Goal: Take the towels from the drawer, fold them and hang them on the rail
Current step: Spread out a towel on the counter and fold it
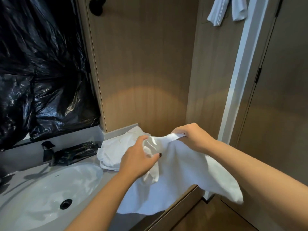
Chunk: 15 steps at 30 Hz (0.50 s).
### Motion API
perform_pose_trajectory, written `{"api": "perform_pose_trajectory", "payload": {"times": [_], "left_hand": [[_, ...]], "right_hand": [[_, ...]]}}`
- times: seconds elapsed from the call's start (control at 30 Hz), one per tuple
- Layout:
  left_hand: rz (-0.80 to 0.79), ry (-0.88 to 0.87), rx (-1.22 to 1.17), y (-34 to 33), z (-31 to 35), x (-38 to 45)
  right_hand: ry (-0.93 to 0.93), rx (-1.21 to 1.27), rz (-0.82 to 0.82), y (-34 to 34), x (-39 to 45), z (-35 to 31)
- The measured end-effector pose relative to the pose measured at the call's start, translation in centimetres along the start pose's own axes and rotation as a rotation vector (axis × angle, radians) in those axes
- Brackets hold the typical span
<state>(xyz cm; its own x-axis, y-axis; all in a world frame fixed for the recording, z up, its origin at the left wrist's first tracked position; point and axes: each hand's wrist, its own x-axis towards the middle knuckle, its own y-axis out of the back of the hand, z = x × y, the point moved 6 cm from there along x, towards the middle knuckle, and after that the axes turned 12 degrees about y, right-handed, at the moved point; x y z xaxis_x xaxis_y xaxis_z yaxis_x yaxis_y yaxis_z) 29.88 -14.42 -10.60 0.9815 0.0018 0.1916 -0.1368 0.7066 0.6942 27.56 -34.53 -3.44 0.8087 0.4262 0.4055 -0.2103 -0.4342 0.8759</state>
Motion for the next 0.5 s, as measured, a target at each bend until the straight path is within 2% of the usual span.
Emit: {"api": "perform_pose_trajectory", "payload": {"times": [0.13, 0.23, 0.5], "left_hand": [[-0.113, -0.08, 0.008, -1.8, 2.2, -0.4], [-0.077, -0.097, 0.028, -2.3, 2.3, -0.3], [0.0, 0.214, -0.23, -2.1, -3.2, 0.9]], "right_hand": [[0.098, -0.022, -0.135, -1.0, 0.6, -2.0], [0.077, -0.03, -0.174, -1.5, -0.2, -1.2], [-0.185, 0.035, -0.201, -3.2, -6.1, 4.8]]}}
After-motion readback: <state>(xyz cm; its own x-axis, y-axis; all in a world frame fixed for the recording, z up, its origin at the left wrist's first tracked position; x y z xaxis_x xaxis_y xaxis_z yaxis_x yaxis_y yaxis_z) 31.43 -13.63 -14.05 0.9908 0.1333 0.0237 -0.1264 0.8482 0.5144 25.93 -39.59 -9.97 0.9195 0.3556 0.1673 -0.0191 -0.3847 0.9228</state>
